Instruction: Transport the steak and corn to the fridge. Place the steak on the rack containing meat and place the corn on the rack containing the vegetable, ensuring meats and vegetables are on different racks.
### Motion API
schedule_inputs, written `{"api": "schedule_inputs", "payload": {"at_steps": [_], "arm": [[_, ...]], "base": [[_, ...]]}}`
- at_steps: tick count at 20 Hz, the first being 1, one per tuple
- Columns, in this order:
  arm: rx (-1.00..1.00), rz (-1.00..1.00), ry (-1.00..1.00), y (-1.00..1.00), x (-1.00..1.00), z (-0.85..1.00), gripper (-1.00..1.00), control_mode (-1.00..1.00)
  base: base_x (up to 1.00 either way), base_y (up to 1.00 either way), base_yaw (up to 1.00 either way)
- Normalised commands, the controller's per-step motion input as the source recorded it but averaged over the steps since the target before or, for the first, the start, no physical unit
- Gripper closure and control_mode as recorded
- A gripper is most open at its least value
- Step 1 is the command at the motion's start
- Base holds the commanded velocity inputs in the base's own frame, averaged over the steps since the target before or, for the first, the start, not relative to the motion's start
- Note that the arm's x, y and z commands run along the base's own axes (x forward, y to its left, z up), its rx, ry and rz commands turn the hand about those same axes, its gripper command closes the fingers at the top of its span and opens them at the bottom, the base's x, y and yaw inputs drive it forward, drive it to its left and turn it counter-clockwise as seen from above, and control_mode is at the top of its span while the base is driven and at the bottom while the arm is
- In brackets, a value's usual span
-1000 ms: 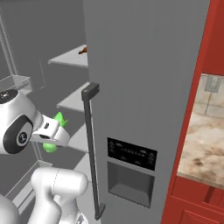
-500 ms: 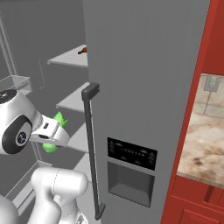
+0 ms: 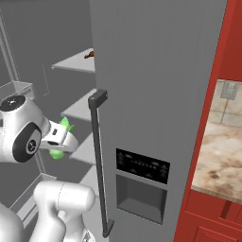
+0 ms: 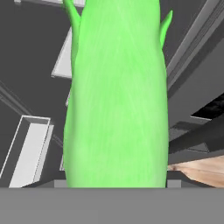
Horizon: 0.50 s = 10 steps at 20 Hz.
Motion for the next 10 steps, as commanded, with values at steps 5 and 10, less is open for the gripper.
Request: {"api": "schedule_inputs", "payload": {"at_steps": [5, 10], "arm": [[0.03, 0.07, -0.09, 0.02, 0.55, -0.02, 1.0, -1.0], [0.02, 0.01, -0.04, 0.03, 0.65, 0.0, 1.0, -1.0]], "base": [[0.0, 0.0, 0.0], [0.0, 0.0, 0.0]]}}
